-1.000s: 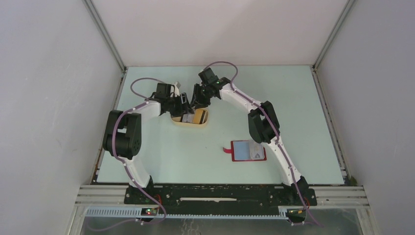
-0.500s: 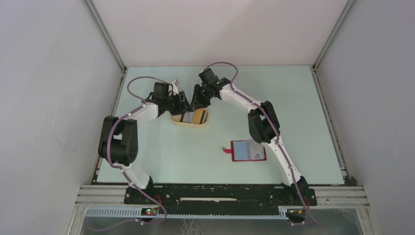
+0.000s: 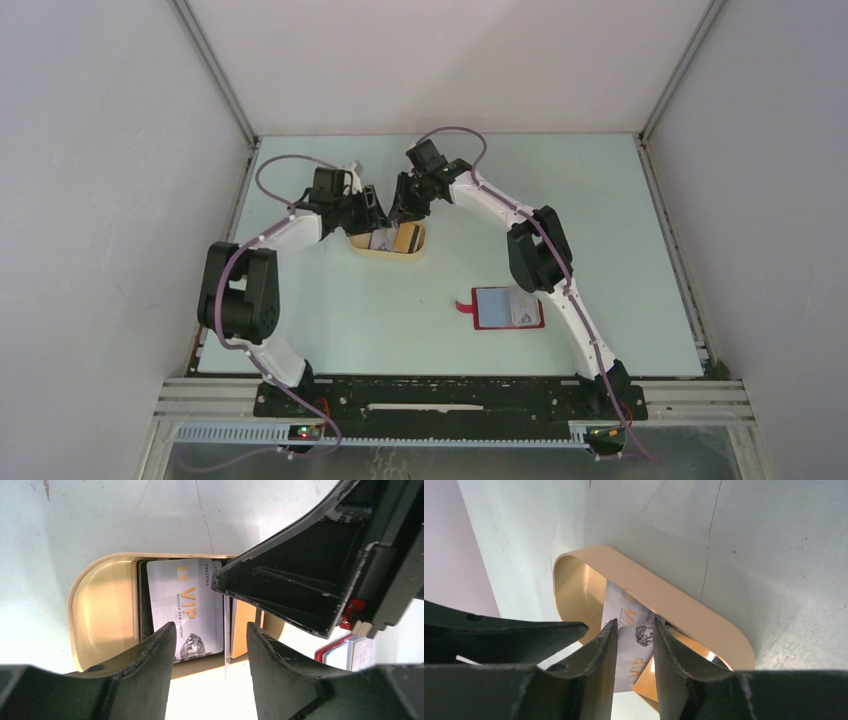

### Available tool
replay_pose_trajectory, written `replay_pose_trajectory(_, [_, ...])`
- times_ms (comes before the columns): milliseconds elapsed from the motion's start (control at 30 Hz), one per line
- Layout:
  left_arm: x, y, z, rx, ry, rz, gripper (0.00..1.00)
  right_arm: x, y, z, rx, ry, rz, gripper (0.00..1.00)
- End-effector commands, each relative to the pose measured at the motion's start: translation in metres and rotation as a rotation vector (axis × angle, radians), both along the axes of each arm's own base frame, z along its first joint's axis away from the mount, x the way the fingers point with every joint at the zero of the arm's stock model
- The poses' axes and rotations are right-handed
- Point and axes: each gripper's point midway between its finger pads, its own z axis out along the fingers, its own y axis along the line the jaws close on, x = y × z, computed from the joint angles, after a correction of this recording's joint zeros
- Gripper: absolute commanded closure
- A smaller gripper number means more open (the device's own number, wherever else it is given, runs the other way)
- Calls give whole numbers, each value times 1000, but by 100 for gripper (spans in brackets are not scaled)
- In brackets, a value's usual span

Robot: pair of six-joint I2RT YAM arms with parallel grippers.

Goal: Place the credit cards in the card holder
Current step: Pick up the credit card from the storage box.

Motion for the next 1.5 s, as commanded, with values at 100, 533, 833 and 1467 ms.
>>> replay_pose_trajectory(100, [-5,-12,18,-21,-56,-46,48,-4,-4,16,-9,-23,11,62])
replay_pose_trajectory(533, [-7,-22,-9,-17,28,-85,64,-5,-3,18,-6,-25,14,62])
replay_pose_trajectory(833, [-6,-20,-5,-4,7,-79,100,-4,0,33,36,-61,51,56])
replay_pose_trajectory(1467, [-26,8,70,79,-242,-29,100,-58,-40,186,322,-479,578,35])
